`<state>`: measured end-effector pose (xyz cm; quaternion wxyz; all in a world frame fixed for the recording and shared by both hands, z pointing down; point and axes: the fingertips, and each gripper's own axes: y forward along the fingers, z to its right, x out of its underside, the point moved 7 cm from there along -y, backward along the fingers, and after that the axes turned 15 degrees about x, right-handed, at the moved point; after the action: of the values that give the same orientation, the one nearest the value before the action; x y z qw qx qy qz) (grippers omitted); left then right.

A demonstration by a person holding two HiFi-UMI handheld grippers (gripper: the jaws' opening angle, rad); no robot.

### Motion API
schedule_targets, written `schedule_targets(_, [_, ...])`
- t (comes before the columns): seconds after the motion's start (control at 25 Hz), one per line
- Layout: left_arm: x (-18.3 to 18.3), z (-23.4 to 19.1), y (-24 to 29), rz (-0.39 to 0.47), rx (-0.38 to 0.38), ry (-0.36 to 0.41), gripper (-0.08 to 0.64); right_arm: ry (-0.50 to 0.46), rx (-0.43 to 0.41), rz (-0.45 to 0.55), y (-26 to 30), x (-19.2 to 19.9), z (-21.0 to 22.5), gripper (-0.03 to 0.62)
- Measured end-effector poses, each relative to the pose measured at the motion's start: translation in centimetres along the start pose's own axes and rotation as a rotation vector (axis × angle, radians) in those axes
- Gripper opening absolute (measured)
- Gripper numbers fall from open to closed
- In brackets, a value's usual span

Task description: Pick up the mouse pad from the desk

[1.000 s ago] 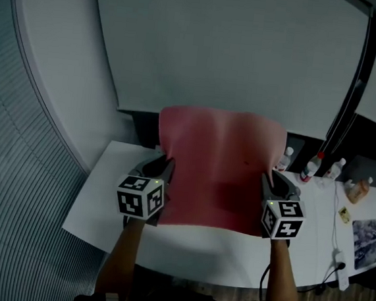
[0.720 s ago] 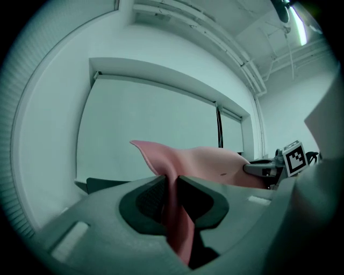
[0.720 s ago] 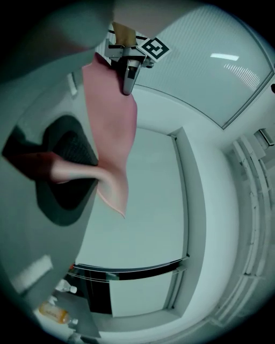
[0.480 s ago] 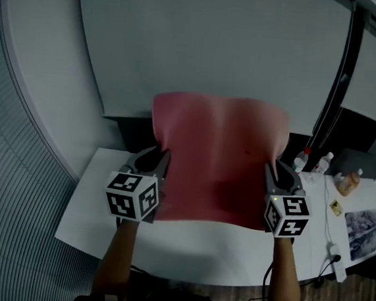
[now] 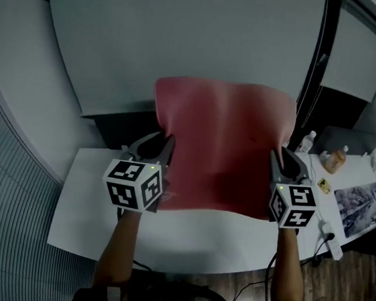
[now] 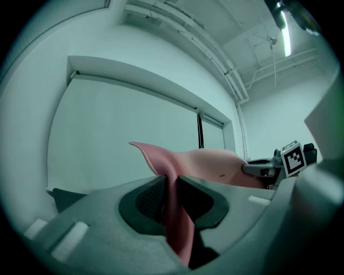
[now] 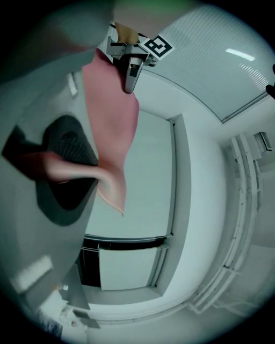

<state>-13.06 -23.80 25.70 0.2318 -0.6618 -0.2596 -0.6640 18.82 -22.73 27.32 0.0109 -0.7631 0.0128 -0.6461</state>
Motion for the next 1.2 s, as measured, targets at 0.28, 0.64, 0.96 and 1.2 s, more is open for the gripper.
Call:
schedule_targets(0.28, [-0.1, 2.8, 3.5, 0.008, 0.090, 0.000, 0.075, -0.003, 0.094, -0.008, -2.0, 0.4, 4.2, 0.081])
schedule_targets(0.64, [-0.4, 6.7, 7.8, 0.015, 0.203, 0.000, 0.075, -0.002, 0.219, -0.023, -4.7, 1.0, 9.6, 0.083])
schedule_targets(0.96, [-0.3, 9.9, 10.7, 0.014, 0.292, -0.003, 0.075, -0.005, 0.316, -0.047, -7.4, 1.5, 13.0, 0.083])
schedule_targets(1.2, [0.0, 12.2, 12.3, 0.009, 0.353, -0.007, 0.075, -0.006, 0.379, -0.062, -9.6, 1.8, 14.9, 0.083])
